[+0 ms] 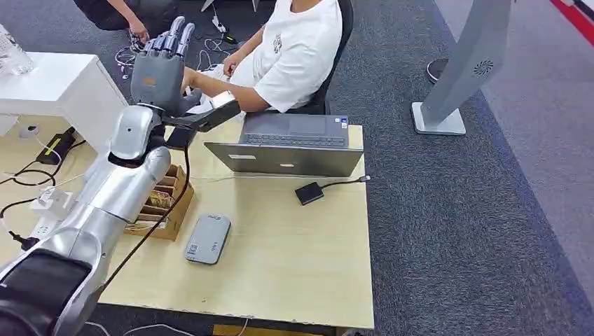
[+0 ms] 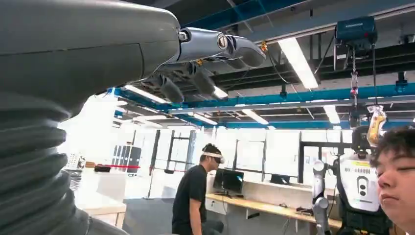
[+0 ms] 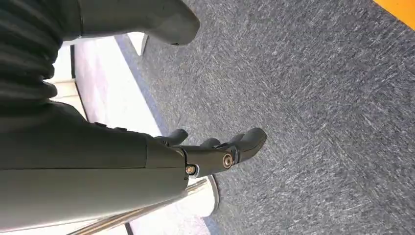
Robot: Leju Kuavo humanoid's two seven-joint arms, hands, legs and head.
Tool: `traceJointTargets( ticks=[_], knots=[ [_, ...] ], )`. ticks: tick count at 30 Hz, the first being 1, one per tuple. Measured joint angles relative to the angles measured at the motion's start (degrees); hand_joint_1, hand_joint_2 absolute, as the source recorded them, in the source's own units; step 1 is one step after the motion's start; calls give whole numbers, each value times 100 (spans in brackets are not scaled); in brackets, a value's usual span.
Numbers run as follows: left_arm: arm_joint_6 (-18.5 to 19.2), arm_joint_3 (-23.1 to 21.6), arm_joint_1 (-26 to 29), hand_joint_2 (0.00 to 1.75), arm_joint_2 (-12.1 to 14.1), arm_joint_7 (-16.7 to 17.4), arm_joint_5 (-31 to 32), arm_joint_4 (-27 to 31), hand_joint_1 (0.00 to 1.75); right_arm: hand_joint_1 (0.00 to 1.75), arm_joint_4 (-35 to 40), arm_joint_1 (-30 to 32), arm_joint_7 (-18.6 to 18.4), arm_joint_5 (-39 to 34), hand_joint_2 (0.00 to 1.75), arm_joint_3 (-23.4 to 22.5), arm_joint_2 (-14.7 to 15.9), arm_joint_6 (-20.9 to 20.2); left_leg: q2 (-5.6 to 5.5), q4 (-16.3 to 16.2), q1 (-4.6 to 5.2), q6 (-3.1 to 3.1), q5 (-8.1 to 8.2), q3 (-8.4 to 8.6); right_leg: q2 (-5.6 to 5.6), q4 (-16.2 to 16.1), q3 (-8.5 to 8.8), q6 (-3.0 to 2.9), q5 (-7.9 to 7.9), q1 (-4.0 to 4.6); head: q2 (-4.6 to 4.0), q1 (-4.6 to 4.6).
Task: Pass the card to the sensor for recognition and then transmit it.
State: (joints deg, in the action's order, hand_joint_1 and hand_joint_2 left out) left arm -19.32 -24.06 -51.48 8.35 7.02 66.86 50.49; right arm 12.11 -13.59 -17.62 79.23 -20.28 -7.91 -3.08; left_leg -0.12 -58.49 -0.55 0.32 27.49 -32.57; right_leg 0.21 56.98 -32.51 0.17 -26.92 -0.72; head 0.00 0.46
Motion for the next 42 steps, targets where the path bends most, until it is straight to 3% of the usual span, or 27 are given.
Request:
traceJointTargets(
  ticks=[4, 6, 9, 15, 18, 19, 20, 21, 22, 24, 29, 31, 36, 42],
  knots=[
    [-272, 2, 272, 175, 89, -202, -230, 219, 0, 0, 0, 22, -22, -35, 175, 7, 0, 85, 5, 0, 0, -1, 1, 0, 3, 2, 1, 0, 0, -1, 0, 0],
    [-468, 46, 752, 175, 262, -420, -405, 738, 0, 0, 0, 78, -20, -110, 175, 7, 0, 186, 14, 1, 0, -1, 3, 1, 12, 1, 0, 0, -1, -2, 0, -2],
    [-459, 123, 1429, 175, 513, -533, -523, 1453, 0, 0, 0, 171, -20, -129, 175, 7, 0, 243, 18, 4, -1, -6, 9, 0, 17, 1, -4, -3, -7, -1, 0, 0],
    [-459, 133, 1485, 175, 551, -544, -535, 1545, 0, 0, 0, 178, -20, -135, 175, 7, 0, 247, 19, 4, -1, -7, 10, 0, 17, 1, -4, -2, -8, -1, 0, 0],
    [-463, 182, 1882, 175, 667, -599, -557, 1901, 0, 0, 0, 227, -22, -184, 175, 4, 2, 254, 21, 7, -1, -8, 16, 1, 21, 1, -5, -7, -14, -1, 0, 2],
    [-507, 241, 2318, 175, 855, -677, -557, 2329, 0, 0, 0, 287, -18, -236, 175, 4, 4, 271, 23, 8, -2, -10, 19, 3, 25, 1, -6, -6, -19, -1, 0, 0],
    [-868, 461, 3615, 175, 1229, -999, -546, 3301, 0, 0, 2, 428, 72, -343, 175, -15, 24, 356, 31, 12, -2, -8, 28, 3, 29, 0, -7, -12, -28, -1, 0, 0],
    [-1150, 674, 4537, 175, 1390, -1180, -494, 3891, 0, 0, 2, 525, 144, -415, 175, -37, 46, 413, 31, 12, -2, -3, 33, 3, 29, -3, -10, -12, -36, 0, 0, 0],
    [-1228, 826, 5019, 175, 1471, -1226, -461, 4241, 0, 0, 2, 574, 151, -417, 175, -63, 57, 431, 14, 12, -2, -1, 32, -3, 12, -5, -10, -6, -40, 1, 0, 0],
    [-1206, 1069, 5671, 175, 1569, -1449, -776, 4779, 0, 0, 4, 588, 212, -454, 175, -112, 63, 474, 23, 12, -1, -1, 33, 4, 16, -4, 1, -9, -35, 0, -2, 0],
    [-1327, 1438, 6750, 175, 1576, -1482, -874, 5186, 0, 0, 7, 714, 275, -507, 175, -131, 98, 601, 18, 12, -1, 1, 35, 4, 14, -6, -2, -6, -39, 0, 0, 0],
    [-1230, 1519, 7090, 175, 1576, -1322, -837, 5241, 0, 0, 7, 735, 313, -498, 175, -142, 112, 649, 17, 12, -1, 2, 35, 3, 13, -6, -2, -7, -40, 0, 0, 0],
    [-165, 1777, 7462, 175, 1650, -612, -776, 5206, 0, 0, 7, 769, 348, -424, 175, -144, 149, 651, 15, 12, -6, -5, 39, 2, 7, -5, -2, -9, -42, 1, 0, 0],
    [193, 2112, 7453, 175, 1672, -592, -769, 5001, 0, 0, 7, 770, 339, -404, 175, -155, 160, 632, 15, 12, -7, -7, 36, 6, 7, -2, 1, -11, -40, 2, 0, 0]
  ],
)
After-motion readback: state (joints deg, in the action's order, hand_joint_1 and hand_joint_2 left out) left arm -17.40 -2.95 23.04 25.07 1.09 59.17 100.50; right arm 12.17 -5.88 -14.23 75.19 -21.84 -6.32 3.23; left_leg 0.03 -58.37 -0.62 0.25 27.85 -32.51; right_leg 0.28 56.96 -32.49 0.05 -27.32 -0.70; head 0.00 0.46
